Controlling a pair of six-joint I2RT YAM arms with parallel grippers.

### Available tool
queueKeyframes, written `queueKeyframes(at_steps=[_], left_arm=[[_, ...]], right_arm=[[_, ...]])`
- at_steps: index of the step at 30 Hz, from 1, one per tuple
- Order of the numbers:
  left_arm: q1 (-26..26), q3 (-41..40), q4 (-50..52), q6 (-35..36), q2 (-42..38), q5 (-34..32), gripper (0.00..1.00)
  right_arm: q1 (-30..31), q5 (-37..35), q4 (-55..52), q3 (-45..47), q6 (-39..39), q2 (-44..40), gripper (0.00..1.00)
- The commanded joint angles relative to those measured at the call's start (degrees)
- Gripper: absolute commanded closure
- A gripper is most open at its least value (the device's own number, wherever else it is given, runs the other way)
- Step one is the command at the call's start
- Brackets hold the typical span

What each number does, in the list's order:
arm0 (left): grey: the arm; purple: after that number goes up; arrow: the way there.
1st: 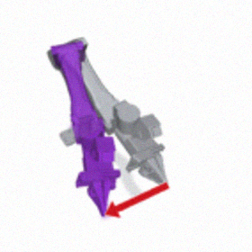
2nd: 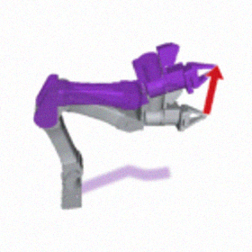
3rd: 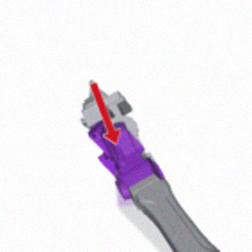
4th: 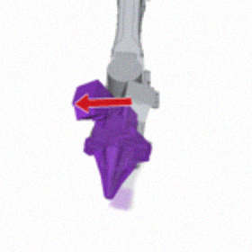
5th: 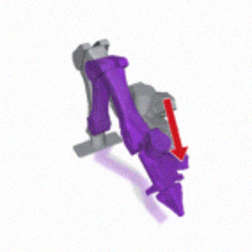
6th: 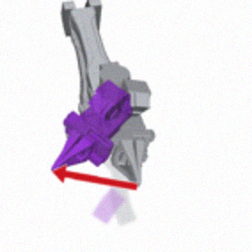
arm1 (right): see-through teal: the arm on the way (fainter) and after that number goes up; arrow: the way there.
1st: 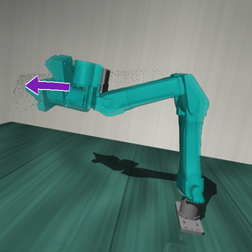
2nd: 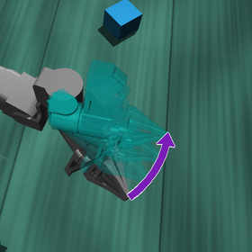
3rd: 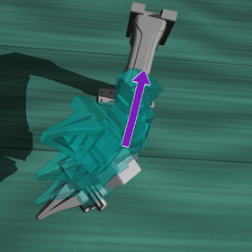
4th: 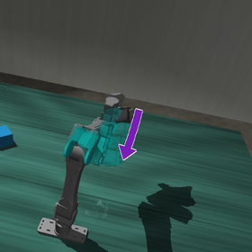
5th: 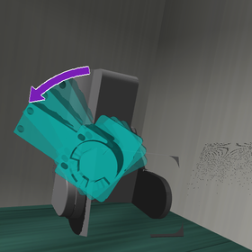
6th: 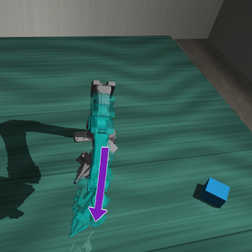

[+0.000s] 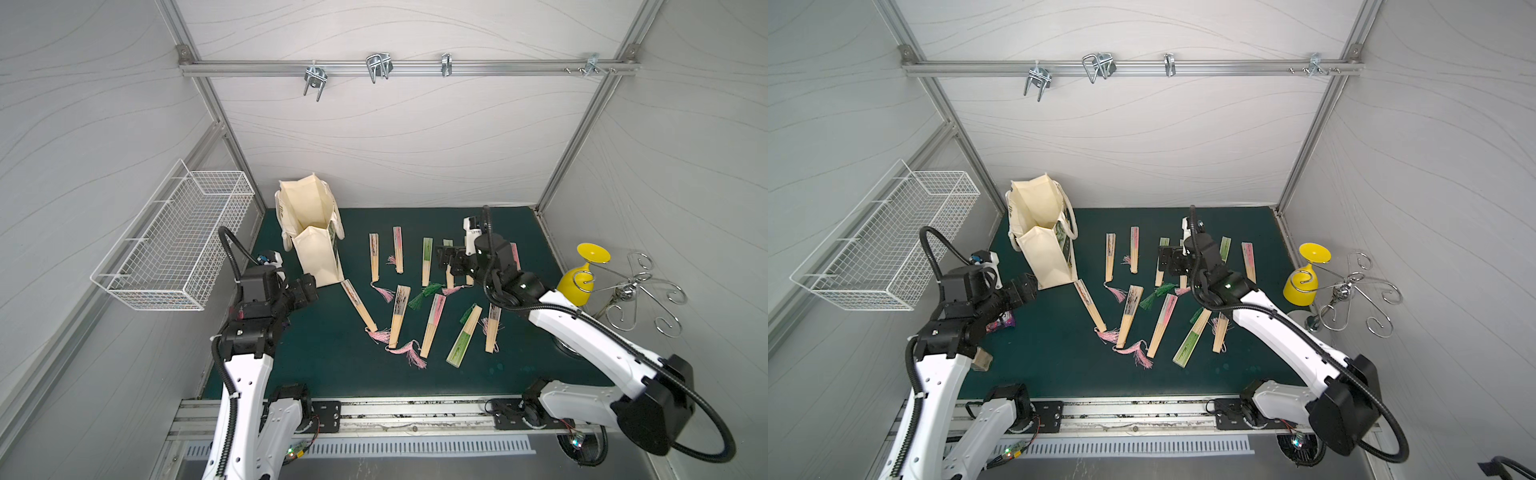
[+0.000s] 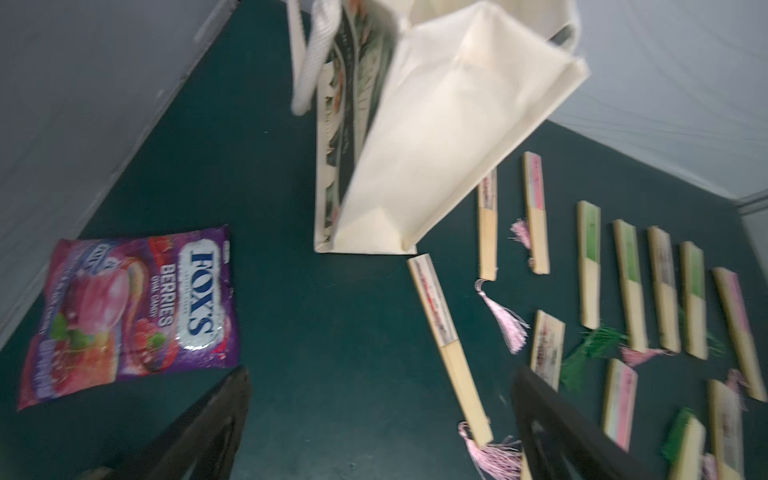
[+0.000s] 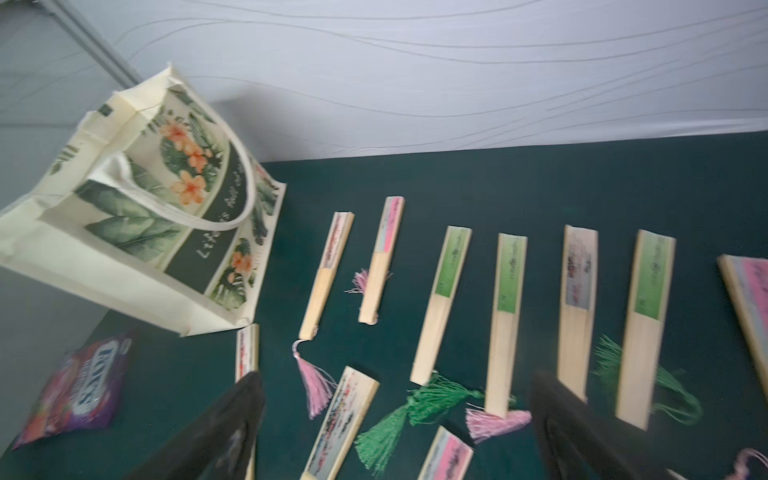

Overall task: Take out the folding fans from the tote bags
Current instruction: Reset both arms

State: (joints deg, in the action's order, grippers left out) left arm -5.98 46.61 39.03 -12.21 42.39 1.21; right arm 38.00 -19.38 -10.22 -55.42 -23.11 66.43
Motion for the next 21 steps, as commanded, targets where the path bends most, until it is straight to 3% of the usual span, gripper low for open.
queueKeyframes(at_steps=[1,6,11,16,21], left_arm=[[1.2,-3.5,-9.3,3.4,0.2,-9.6,0.03],[3.8,-9.9,-22.1,2.7,4.0,-13.9,0.01],[6.7,-13.7,-34.9,1.1,12.2,-18.3,0.01],[8.0,-19.7,-52.9,4.7,19.3,-19.7,0.01],[7.8,-22.6,-65.5,8.9,24.7,-15.4,0.01]], right_arm=[[-1.6,-10.3,1.1,6.5,-0.8,-3.4,0.01],[-4.2,-15.7,4.0,13.0,4.3,-8.1,0.01],[-9.3,-16.0,9.2,18.0,9.8,-9.6,0.01],[-18.5,-11.0,10.4,20.1,9.8,-7.5,0.01],[-24.6,-7.0,20.3,25.7,12.2,-7.6,0.01]])
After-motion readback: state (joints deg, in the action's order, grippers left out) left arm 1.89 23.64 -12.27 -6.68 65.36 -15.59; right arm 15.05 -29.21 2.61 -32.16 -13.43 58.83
